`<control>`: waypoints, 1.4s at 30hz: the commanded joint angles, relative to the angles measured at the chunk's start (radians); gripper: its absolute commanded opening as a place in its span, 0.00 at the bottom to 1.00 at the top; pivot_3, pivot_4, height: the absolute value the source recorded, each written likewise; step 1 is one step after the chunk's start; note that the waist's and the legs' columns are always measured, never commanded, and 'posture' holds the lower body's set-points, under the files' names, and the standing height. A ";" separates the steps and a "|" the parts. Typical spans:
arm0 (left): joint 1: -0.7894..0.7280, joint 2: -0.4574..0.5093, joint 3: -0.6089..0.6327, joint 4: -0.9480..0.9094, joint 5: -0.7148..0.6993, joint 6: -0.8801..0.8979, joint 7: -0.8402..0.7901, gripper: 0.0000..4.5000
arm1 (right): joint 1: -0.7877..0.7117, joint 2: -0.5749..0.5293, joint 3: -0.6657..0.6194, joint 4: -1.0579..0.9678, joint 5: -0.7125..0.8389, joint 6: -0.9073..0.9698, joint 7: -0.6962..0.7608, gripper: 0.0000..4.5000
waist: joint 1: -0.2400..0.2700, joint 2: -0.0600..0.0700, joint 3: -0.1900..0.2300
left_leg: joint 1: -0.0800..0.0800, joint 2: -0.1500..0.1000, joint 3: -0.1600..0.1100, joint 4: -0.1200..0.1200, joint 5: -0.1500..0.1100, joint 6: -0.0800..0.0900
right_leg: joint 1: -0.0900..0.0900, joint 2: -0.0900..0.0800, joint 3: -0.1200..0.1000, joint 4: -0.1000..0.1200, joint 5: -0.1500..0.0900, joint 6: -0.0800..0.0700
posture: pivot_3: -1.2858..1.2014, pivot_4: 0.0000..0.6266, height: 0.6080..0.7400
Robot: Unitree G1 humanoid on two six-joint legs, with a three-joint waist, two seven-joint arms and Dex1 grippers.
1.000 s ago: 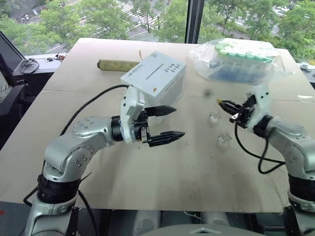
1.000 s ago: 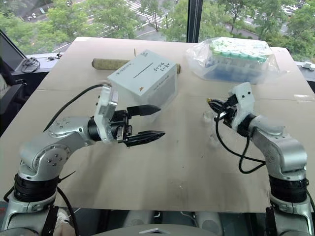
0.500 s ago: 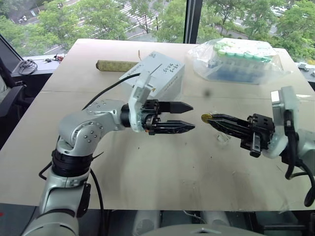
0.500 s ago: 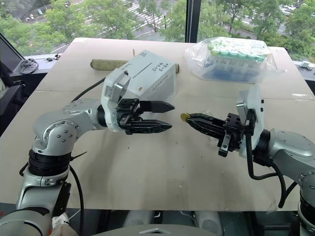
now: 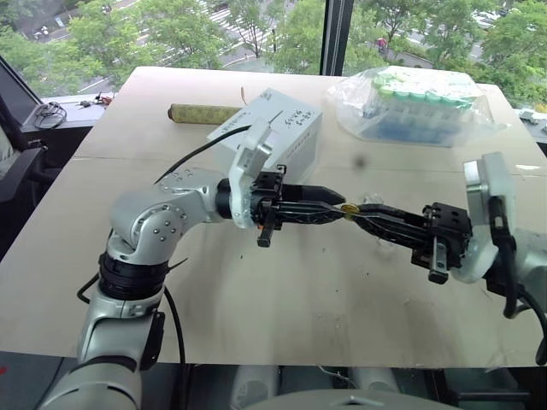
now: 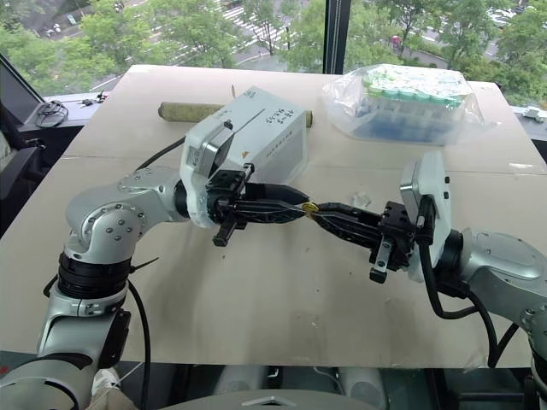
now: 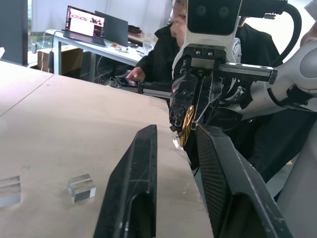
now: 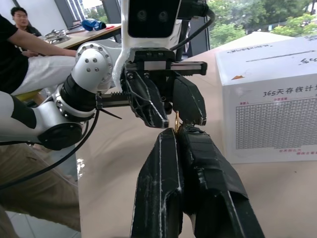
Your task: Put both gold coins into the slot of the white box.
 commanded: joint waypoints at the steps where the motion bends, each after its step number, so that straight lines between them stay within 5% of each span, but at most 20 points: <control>1: -0.019 -0.002 0.002 -0.020 -0.008 0.004 -0.008 0.26 | 0.000 -0.019 0.014 -0.023 0.016 -0.042 -0.004 0.00 | 0.000 0.000 0.000 | 0.000 0.000 0.000 0.000 0.000 0.000 | 0.000 0.000 0.000 0.000 0.000 0.000 | 0.52 0.24 1.00; 4: -0.017 0.000 0.002 -0.023 -0.009 0.006 -0.012 0.26 | -0.002 -0.025 0.028 -0.021 0.018 -0.056 -0.010 0.00 | 0.000 0.000 0.000 | 0.000 0.000 0.000 0.000 0.000 0.000 | 0.000 0.000 0.000 0.000 0.000 0.000 | 0.52 0.24 1.00; 7: -0.012 0.004 0.001 -0.025 -0.005 0.005 -0.021 0.01 | -0.001 -0.031 0.035 -0.021 0.021 -0.069 -0.013 0.00 | 0.000 0.000 0.000 | 0.000 0.000 0.000 0.000 0.000 0.000 | 0.000 0.000 0.000 0.000 0.000 0.000 | 0.52 0.24 1.00; 26: 0.005 0.004 0.005 -0.003 0.011 0.005 -0.083 0.01 | 0.008 -0.050 0.063 -0.015 0.044 -0.116 -0.003 0.00 | 0.000 0.000 0.000 | 0.000 0.000 0.000 0.000 0.000 0.000 | 0.000 0.000 0.000 0.000 0.000 0.000 | 0.52 0.24 1.00; 29: 0.005 0.008 0.019 0.003 0.000 0.014 -0.085 0.00 | 0.028 -0.057 0.044 -0.014 0.028 -0.123 0.013 0.20 | 0.001 0.000 0.000 | 0.000 0.000 0.000 0.000 0.000 0.000 | 0.000 0.000 0.000 0.000 0.000 0.000 | 0.52 0.24 1.00; 36: -0.002 0.010 0.070 0.016 -0.029 0.044 -0.039 0.00 | 0.131 -0.104 -0.046 -0.020 -0.016 -0.143 0.040 0.95 | 0.002 0.000 0.000 | 0.000 0.001 0.000 0.000 0.000 0.000 | 0.000 0.000 0.000 0.000 -0.001 0.001 | 0.52 0.24 1.00; 42: -0.103 0.002 0.203 0.128 -0.029 0.053 0.152 0.00 | 0.311 -0.128 -0.241 -0.085 -0.188 -0.202 0.153 0.99 | 0.003 0.000 0.000 | -0.001 0.000 -0.001 0.001 0.000 0.000 | 0.000 0.000 -0.001 0.000 -0.002 0.004 | 0.52 0.24 1.00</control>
